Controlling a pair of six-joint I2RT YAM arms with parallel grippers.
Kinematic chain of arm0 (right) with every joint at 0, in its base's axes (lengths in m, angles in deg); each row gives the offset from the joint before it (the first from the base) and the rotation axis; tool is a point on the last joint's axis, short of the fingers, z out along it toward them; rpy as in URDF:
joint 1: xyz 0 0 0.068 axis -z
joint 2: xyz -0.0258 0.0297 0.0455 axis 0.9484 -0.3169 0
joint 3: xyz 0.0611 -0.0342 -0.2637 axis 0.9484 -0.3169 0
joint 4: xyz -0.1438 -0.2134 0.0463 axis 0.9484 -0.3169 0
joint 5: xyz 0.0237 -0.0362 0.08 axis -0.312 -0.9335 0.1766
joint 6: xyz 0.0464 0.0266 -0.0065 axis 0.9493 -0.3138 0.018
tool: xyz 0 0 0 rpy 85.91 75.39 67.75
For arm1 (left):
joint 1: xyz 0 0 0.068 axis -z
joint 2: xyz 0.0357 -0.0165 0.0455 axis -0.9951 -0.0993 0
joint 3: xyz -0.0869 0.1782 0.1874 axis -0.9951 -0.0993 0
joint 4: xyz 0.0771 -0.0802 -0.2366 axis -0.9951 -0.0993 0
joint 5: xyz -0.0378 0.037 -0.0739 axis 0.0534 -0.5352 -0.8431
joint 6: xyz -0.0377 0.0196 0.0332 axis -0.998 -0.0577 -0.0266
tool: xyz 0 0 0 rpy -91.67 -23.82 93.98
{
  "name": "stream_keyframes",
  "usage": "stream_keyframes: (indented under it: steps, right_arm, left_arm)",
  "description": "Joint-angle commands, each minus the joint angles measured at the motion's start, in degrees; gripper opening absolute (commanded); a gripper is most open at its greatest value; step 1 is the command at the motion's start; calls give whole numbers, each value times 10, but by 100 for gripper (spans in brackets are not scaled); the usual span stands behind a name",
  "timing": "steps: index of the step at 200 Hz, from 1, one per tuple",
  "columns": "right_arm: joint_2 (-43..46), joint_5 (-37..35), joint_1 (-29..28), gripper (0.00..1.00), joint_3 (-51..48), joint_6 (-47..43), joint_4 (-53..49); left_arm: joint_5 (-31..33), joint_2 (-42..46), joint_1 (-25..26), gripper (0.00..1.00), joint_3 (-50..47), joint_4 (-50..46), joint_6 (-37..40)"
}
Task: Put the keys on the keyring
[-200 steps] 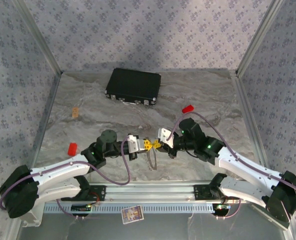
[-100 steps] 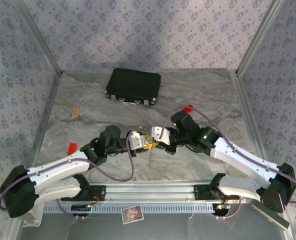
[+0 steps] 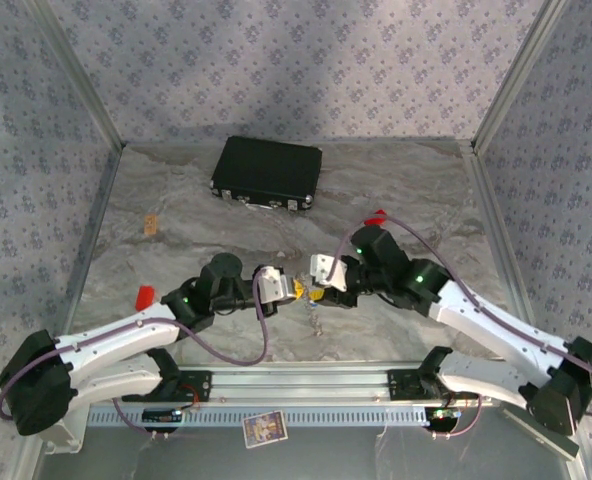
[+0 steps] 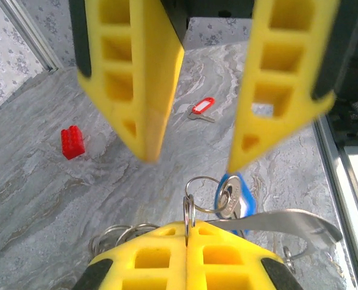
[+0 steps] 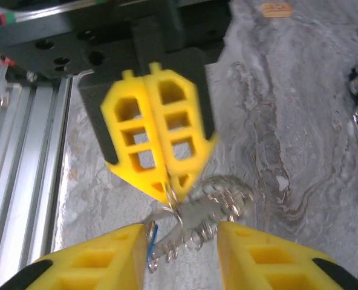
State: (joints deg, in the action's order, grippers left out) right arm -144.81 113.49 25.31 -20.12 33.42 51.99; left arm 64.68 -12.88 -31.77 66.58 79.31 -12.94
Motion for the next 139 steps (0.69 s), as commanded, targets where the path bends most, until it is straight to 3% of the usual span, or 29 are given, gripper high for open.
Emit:
stream_keyframes:
  steps: [1, 63, 139]
  right_arm:
    - [27, 27, 9, 41, -45, 74, 81]
    - [36, 8, 4, 43, -107, 126, 155]
    - [30, 21, 6, 21, -103, 125, 147]
  left_arm:
    - [-10, 15, 2, 0, -15, 72, -24]
    - [-10, 14, 2, 0, -27, 110, -51]
    - [-10, 14, 3, 0, -29, 122, -51]
